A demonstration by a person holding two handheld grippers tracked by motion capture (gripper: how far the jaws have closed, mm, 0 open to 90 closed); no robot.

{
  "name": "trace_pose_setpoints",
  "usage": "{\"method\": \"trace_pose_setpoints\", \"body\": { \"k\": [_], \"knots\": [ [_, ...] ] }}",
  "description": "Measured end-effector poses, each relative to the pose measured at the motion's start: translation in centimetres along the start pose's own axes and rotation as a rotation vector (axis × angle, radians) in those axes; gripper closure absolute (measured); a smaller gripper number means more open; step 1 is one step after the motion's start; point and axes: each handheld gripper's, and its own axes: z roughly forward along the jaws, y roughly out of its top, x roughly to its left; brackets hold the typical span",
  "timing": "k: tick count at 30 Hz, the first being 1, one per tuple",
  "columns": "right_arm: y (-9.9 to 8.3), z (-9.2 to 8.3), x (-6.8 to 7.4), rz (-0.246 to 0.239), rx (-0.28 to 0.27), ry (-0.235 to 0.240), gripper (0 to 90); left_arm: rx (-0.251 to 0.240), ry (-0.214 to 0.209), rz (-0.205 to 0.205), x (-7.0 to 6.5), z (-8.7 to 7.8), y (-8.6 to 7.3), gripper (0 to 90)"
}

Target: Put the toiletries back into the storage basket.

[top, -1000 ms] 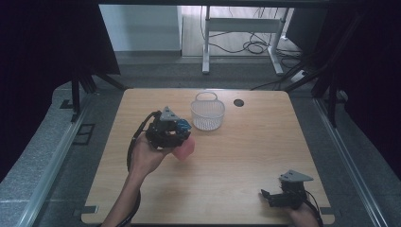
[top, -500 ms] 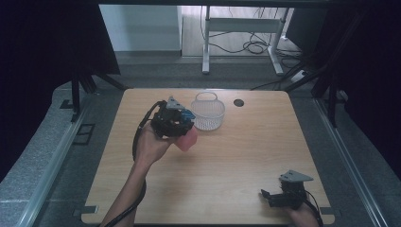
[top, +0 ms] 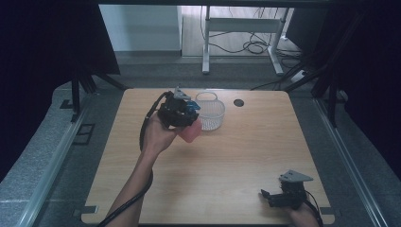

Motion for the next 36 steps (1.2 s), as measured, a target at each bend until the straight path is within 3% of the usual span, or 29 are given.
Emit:
{"method": "trace_pose_setpoints", "body": {
  "k": [15, 36],
  "knots": [
    [0.0, 0.0, 0.1, 0.001, -0.001, 0.001, 0.0, -0.002, 0.016, 0.012, 0.5, 0.9, 2.7, 52.7],
    [0.0, 0.0, 0.1, -0.003, -0.001, 0.004, 0.0, -0.015, 0.023, -0.013, 1.2, 2.5, 5.7, 52.7]
  ]
}}
